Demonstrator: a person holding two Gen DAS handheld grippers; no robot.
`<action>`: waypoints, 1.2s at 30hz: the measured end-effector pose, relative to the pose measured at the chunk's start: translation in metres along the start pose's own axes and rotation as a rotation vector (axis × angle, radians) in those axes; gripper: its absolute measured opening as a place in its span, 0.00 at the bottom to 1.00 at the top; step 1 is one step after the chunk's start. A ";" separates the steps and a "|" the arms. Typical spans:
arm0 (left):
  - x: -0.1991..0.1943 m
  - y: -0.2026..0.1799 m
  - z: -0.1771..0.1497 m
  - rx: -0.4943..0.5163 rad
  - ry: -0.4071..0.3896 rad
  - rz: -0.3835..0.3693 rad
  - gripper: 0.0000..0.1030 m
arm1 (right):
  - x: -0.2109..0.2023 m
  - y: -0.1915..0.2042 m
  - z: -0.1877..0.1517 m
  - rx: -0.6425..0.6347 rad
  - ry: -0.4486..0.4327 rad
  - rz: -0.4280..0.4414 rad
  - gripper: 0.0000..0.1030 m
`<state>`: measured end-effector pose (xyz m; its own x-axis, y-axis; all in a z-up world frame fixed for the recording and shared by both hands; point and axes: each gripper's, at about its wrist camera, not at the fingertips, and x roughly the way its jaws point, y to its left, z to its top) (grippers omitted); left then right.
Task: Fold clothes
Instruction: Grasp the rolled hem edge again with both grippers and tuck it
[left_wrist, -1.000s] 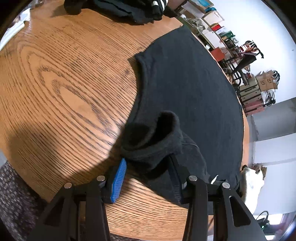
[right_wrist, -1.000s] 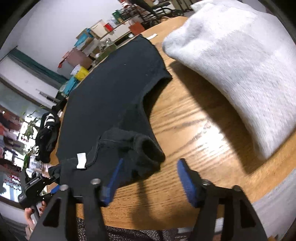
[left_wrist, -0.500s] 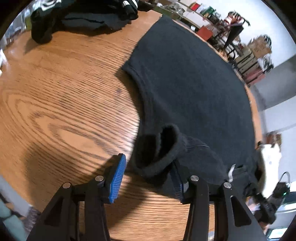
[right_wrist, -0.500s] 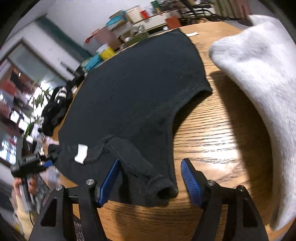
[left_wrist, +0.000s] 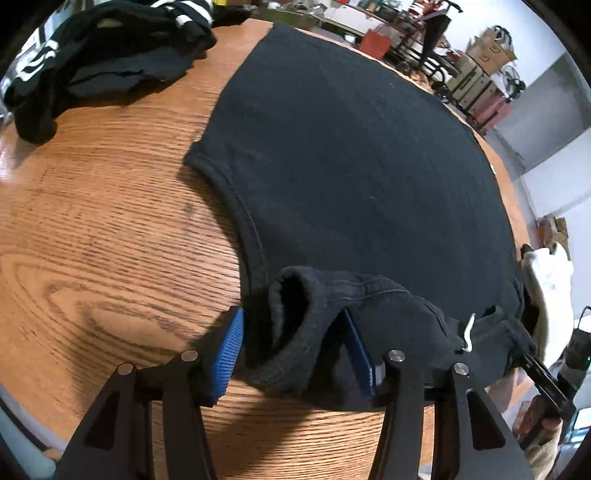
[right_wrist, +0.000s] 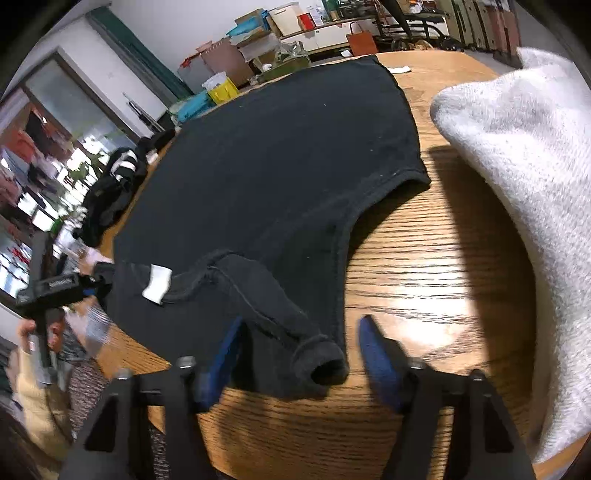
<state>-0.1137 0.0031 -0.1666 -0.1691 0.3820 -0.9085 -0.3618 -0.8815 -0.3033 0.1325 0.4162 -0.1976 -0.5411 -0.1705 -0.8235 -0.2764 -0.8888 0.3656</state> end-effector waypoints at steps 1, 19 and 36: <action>0.000 0.001 0.000 -0.013 0.001 -0.006 0.53 | 0.001 0.002 0.000 0.000 -0.001 -0.005 0.41; -0.032 -0.001 -0.038 -0.117 0.022 -0.027 0.12 | -0.035 0.012 -0.035 0.086 0.055 0.021 0.10; -0.052 -0.018 -0.019 -0.083 -0.064 0.171 0.57 | -0.078 0.003 -0.049 0.149 -0.064 -0.153 0.56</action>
<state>-0.0814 -0.0064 -0.1196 -0.2803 0.2390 -0.9297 -0.2462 -0.9540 -0.1711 0.2128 0.4057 -0.1535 -0.5318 -0.0073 -0.8468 -0.4706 -0.8288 0.3026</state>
